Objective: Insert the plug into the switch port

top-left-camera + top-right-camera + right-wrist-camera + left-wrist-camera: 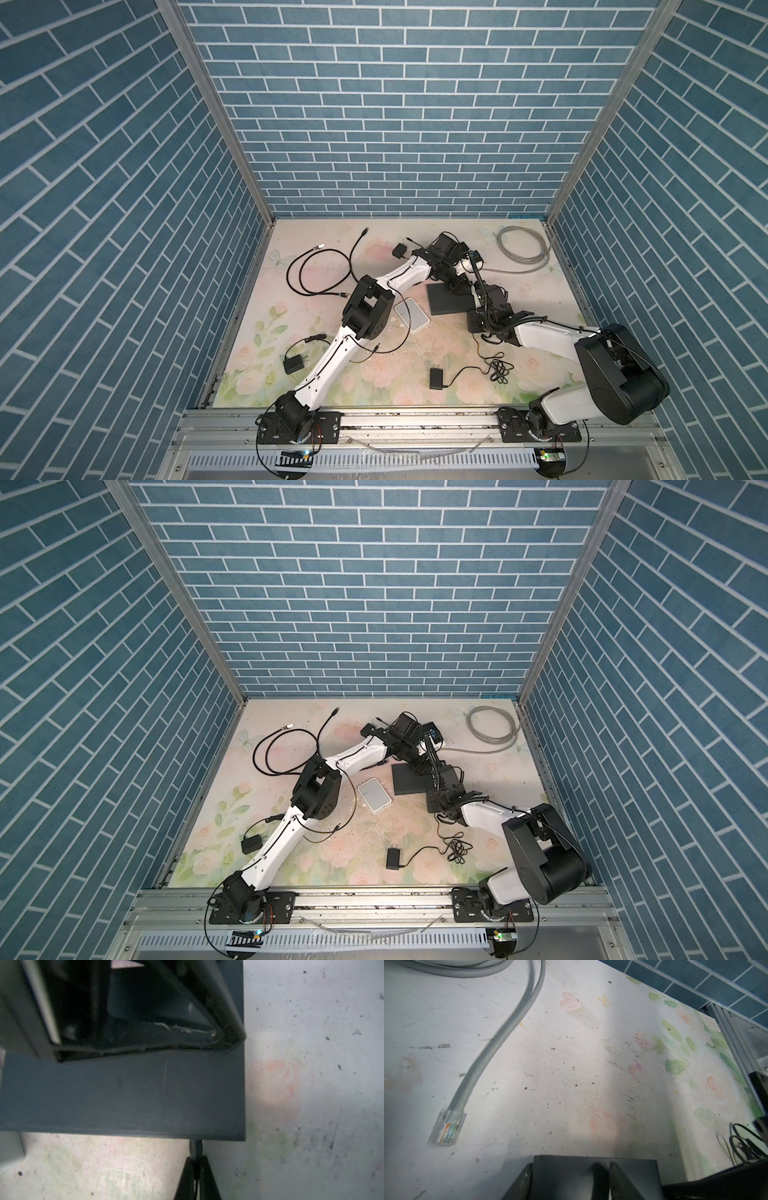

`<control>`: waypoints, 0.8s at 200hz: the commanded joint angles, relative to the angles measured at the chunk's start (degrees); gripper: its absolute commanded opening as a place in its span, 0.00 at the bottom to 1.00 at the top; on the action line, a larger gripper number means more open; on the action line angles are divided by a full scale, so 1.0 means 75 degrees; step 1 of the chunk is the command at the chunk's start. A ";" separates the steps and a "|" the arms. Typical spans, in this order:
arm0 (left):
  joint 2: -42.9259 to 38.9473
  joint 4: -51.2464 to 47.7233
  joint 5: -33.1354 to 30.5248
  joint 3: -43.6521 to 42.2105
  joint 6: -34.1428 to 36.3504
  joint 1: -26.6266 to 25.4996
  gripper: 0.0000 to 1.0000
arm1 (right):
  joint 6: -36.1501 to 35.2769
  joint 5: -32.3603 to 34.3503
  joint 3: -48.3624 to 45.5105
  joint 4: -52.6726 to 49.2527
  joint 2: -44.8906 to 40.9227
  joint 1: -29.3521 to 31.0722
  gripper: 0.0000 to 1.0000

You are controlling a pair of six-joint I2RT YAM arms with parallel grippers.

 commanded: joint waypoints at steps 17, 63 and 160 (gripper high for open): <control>0.0277 -0.1691 0.0737 -0.1328 -0.1902 -0.0708 0.58 | 0.0247 0.0647 -0.0130 0.0738 -0.0241 -0.0460 0.06; 0.0081 -0.0376 -0.0622 -0.1420 -0.3578 -0.0264 0.60 | 0.0604 0.0218 -0.0283 -0.0622 -0.0930 -0.0622 0.21; -0.0524 0.0870 -0.1255 -0.2059 -0.4653 -0.0166 0.69 | 0.1805 0.0499 0.0466 -0.2844 -0.2600 -0.0741 0.41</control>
